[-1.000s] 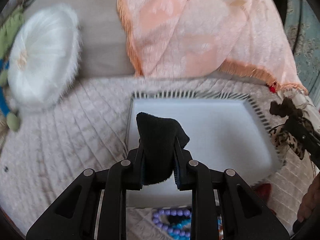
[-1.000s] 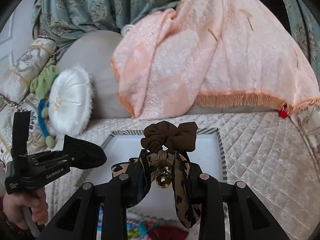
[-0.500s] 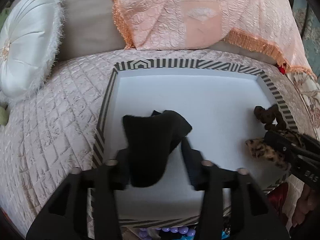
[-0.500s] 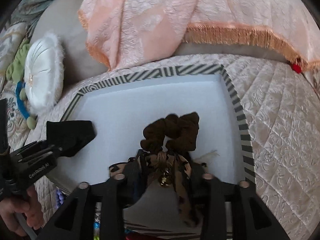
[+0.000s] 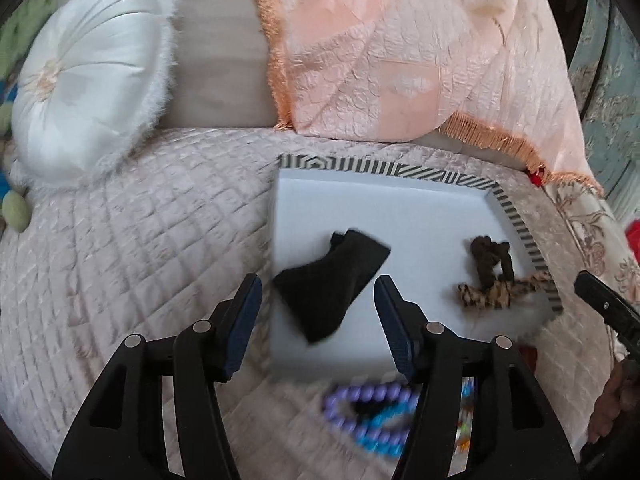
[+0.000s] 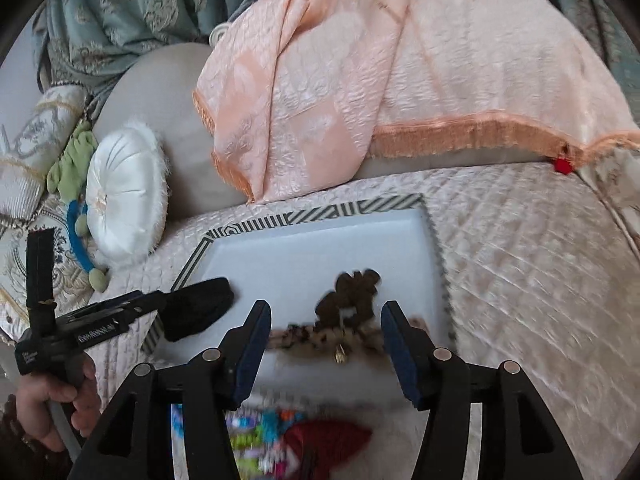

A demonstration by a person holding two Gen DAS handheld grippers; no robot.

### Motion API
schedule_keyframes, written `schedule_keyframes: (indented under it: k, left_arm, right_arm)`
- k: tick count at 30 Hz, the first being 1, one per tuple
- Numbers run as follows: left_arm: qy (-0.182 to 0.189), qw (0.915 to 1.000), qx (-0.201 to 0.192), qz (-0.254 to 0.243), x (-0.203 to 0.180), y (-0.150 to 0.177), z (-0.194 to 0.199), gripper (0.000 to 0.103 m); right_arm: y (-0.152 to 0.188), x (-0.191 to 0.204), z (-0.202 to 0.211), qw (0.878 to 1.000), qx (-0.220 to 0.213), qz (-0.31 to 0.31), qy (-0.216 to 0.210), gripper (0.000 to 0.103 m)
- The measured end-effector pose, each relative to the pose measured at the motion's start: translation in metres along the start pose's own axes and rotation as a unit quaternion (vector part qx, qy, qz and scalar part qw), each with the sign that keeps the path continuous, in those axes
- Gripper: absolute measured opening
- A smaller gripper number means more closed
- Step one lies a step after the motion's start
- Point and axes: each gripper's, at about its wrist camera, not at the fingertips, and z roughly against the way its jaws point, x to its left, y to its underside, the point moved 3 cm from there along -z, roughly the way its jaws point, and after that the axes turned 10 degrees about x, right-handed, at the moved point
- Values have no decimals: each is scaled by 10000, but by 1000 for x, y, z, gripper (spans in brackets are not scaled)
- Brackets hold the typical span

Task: Organize jewelry
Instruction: 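Open both tools to drop the pouch and bow into the tray, then grasp the red bow with the right tool while the left tool grasps the purple bead bracelet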

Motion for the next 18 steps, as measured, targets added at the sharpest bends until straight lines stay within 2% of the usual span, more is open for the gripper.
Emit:
schedule_keyframes:
  k: [5,10,14,18]
  left_arm:
    - [0,9997,223,-42,13,42,4,58]
    - [50,9992,367,178,6,73,5,58]
    - [133,9989,320,321,3,86,11,58]
    - [37,9986,421,316,8,90,4,58]
  right_arm:
    - [38,-14,29,9996,148,-130,212,55]
    - [75,-24,42,9984,369,-422,-94,55]
    - [89,1,36,9978,542,-47,-366,55]
    - [95,27,8,9953,756,565,-196,47]
